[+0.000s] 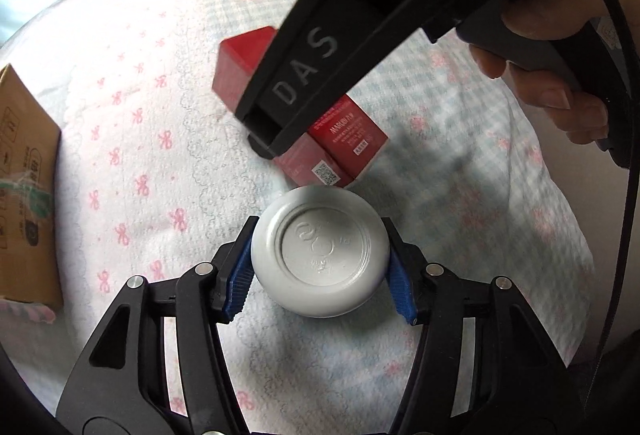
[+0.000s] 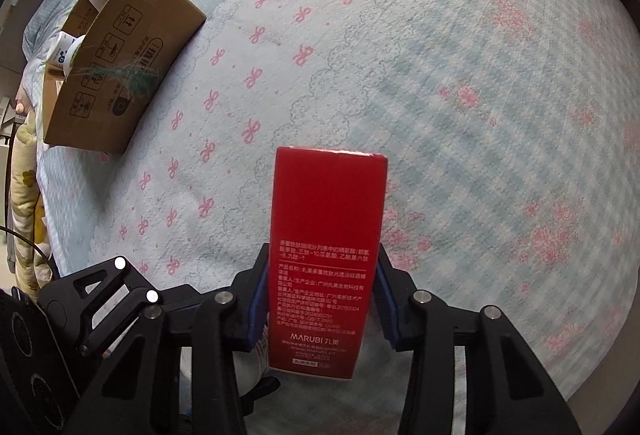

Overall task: Organize rigid objects
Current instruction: 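Carry the white cap and red box over the box with both tools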

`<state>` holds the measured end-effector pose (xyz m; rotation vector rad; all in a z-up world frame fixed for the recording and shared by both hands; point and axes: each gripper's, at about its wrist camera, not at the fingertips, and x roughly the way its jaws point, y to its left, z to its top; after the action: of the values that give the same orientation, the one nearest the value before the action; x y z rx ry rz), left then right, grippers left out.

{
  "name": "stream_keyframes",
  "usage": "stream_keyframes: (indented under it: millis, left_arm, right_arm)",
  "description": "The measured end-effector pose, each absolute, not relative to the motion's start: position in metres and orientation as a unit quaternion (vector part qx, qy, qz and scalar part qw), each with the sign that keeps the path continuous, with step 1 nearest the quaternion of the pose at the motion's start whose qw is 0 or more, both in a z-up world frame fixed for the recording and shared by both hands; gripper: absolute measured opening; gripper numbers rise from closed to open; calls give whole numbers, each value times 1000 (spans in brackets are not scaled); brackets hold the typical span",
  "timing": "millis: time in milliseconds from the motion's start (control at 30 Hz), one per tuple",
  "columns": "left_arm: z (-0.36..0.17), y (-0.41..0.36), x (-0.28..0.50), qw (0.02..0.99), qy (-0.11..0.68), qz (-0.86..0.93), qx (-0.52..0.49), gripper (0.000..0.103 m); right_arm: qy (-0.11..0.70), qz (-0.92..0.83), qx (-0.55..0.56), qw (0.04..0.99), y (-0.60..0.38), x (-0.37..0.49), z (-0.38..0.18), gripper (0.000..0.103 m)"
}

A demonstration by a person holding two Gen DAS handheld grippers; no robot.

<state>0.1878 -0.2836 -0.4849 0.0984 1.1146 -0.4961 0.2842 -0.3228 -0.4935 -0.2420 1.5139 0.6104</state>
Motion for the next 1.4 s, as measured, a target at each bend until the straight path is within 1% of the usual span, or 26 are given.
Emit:
stream_keyframes:
  millis: [233,467,633,900,1100,1400]
  left_arm:
    - [-437,-245,185,834,512,-205,35,54]
    - [-362,-204,181,853,488,-180,31,54]
    - [-312,-155,183,857,488,-162,13,54]
    - [-241,-59,194,871,469,-144,4,54]
    - [-213,23,208,875,463,-143,10,54]
    - [-216,128,243,861,481,-161,27,54]
  right_arm:
    - [654,256,-86,707,-320,279,-445,40]
    - [625,241,-65,740,-311,263,-370,40]
    - [607,228,-37,760,-292,250,-308,40]
    - [582,206,0,786,-232,233,-239,40]
    - [570,183,22,801,-176,229,-218,40]
    - [584,121,76,799,-94,244,-229,40]
